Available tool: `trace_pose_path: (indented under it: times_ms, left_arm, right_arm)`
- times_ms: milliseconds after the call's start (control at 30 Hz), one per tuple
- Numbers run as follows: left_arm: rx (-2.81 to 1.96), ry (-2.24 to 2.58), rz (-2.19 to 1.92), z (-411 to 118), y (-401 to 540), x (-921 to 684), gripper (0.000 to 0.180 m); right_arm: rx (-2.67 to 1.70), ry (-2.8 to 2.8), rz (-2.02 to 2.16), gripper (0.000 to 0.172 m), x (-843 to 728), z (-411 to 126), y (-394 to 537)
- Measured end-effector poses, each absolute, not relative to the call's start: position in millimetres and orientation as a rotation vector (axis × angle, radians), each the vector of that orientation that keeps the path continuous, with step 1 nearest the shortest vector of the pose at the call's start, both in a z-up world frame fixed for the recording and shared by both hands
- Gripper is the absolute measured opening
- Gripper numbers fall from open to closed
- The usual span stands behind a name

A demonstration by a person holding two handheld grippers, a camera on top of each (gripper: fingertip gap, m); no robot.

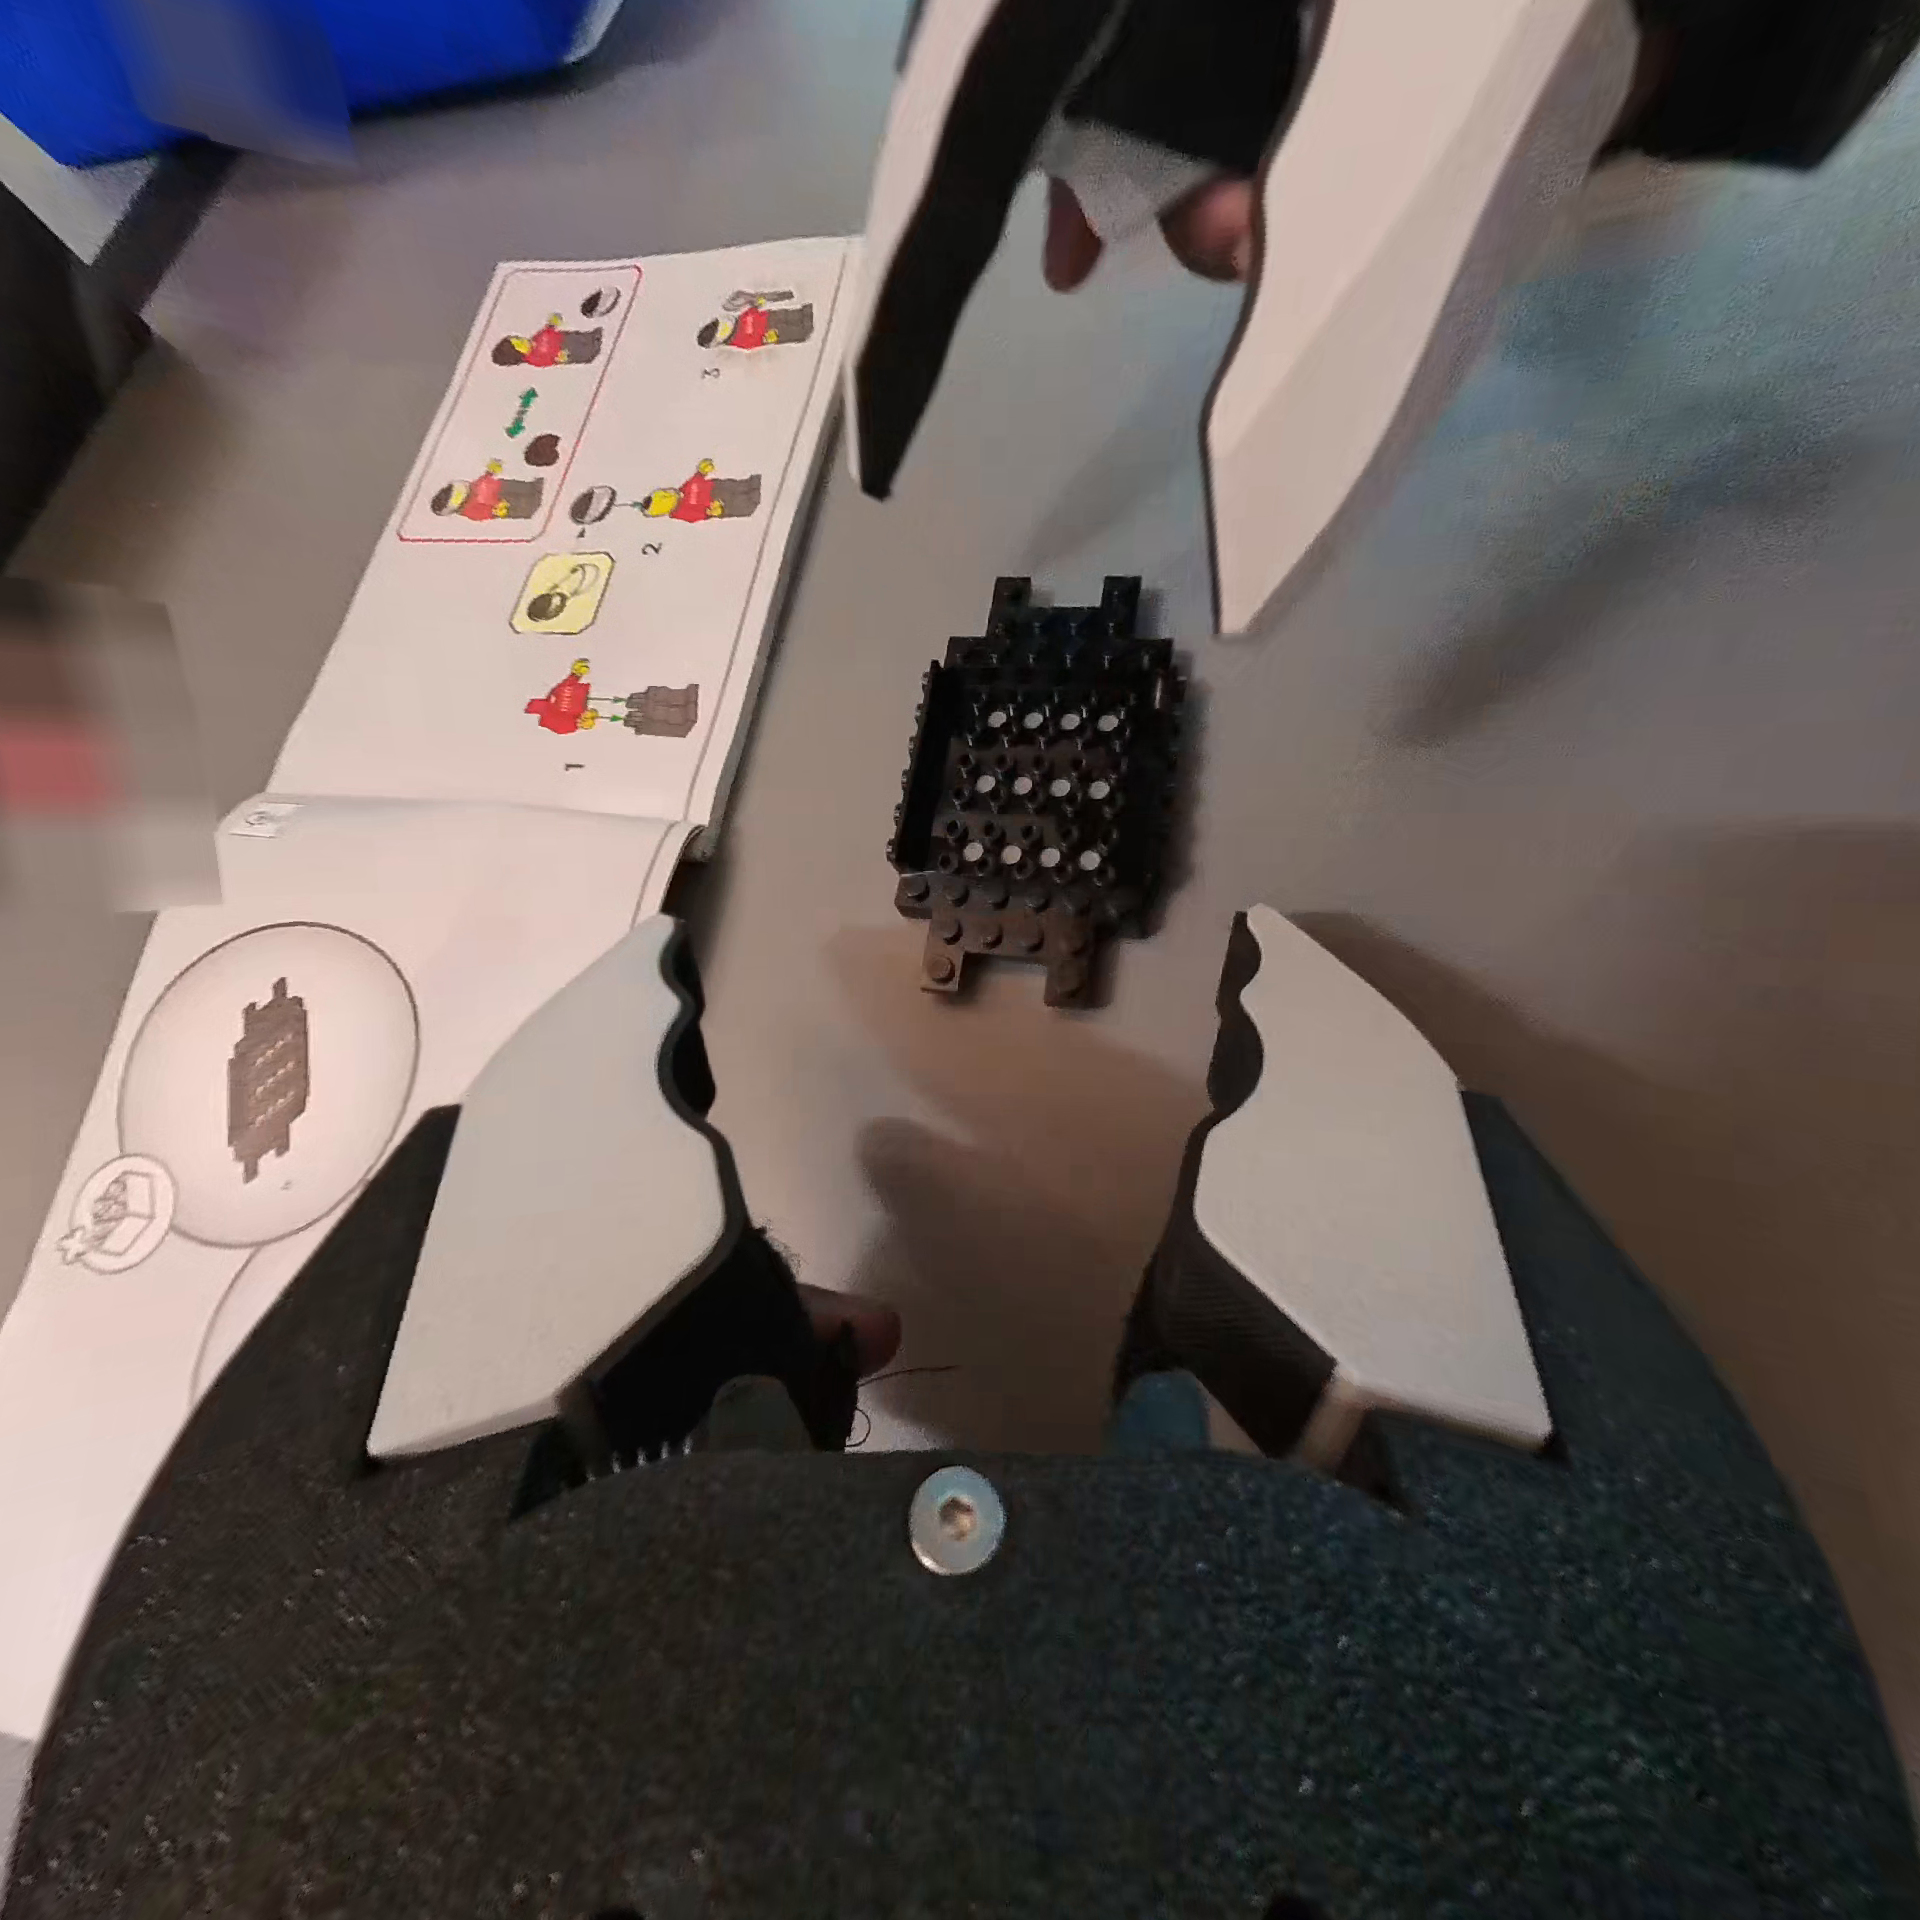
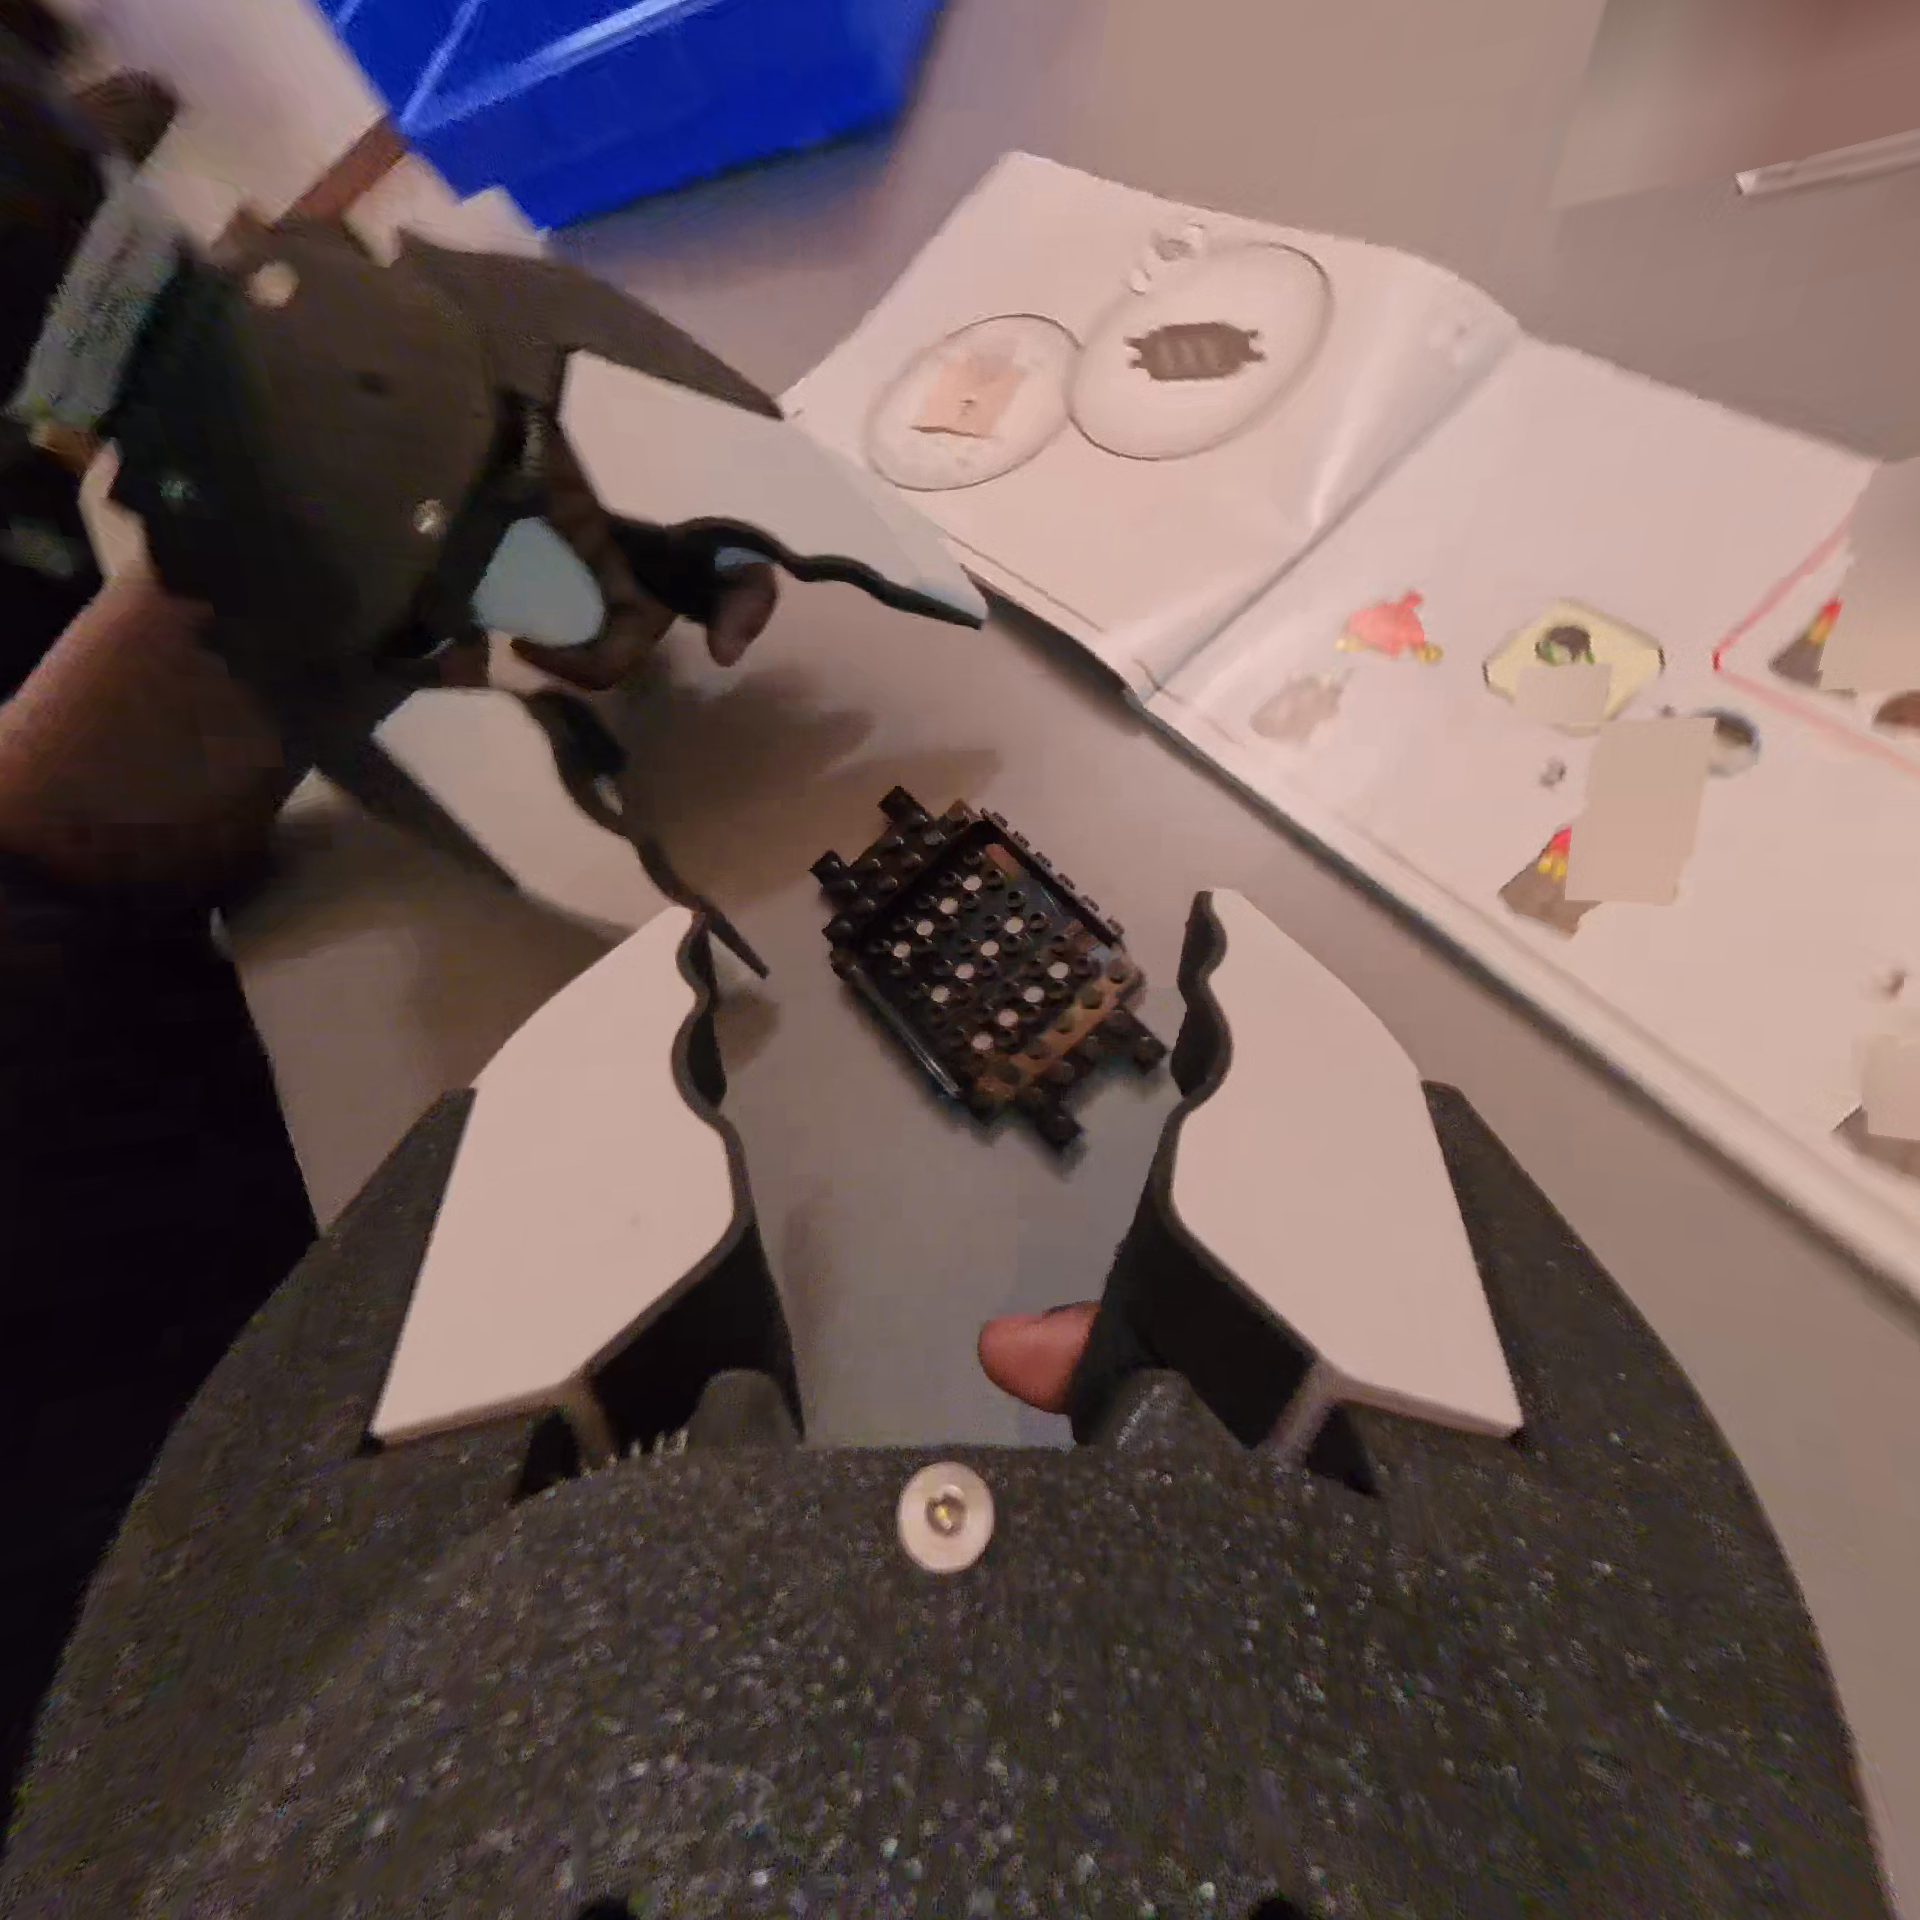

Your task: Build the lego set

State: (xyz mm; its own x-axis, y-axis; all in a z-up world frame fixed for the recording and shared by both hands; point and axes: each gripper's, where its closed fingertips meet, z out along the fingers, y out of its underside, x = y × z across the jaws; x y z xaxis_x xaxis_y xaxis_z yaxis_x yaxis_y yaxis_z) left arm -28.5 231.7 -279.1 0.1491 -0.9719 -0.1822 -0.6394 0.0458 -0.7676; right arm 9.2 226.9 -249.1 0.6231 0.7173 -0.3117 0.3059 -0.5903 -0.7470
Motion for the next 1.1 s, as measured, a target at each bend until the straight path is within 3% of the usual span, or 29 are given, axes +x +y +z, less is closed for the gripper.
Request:
trace_pose_path:
  times_ms: [333, 400, 467, 500, 1100]
  left_arm:
    - [-1.660, 1.617, -0.563, -287.8, 236.1, -11.2, 0.076]
    - [-1.687, 1.626, -0.576, -290.2, 235.8, -10.2, 0.069]
    - [-1.690, 1.634, -0.589, -290.9, 234.3, -9.7, 0.060]
    - [-1.682, 1.647, -0.596, -291.1, 232.0, -9.6, 0.054]
    - [-1.682, 1.627, -0.567, -290.6, 216.6, -18.7, 0.050]
  right_arm:
    - [-2.030, -1.474, 0.582, 0.085, 32.3, -294.0, 232.8]
    - [-2.016, -1.524, 0.582, 0.076, 28.2, -298.3, 231.5]
    - [-1.979, -1.552, 0.619, 0.056, 23.5, -297.2, 230.2]
    - [-1.966, -1.559, 0.627, 0.056, 22.5, -297.0, 230.7]
    - [-1.879, -1.689, 0.675, 0.055, 17.4, -296.7, 221.5]
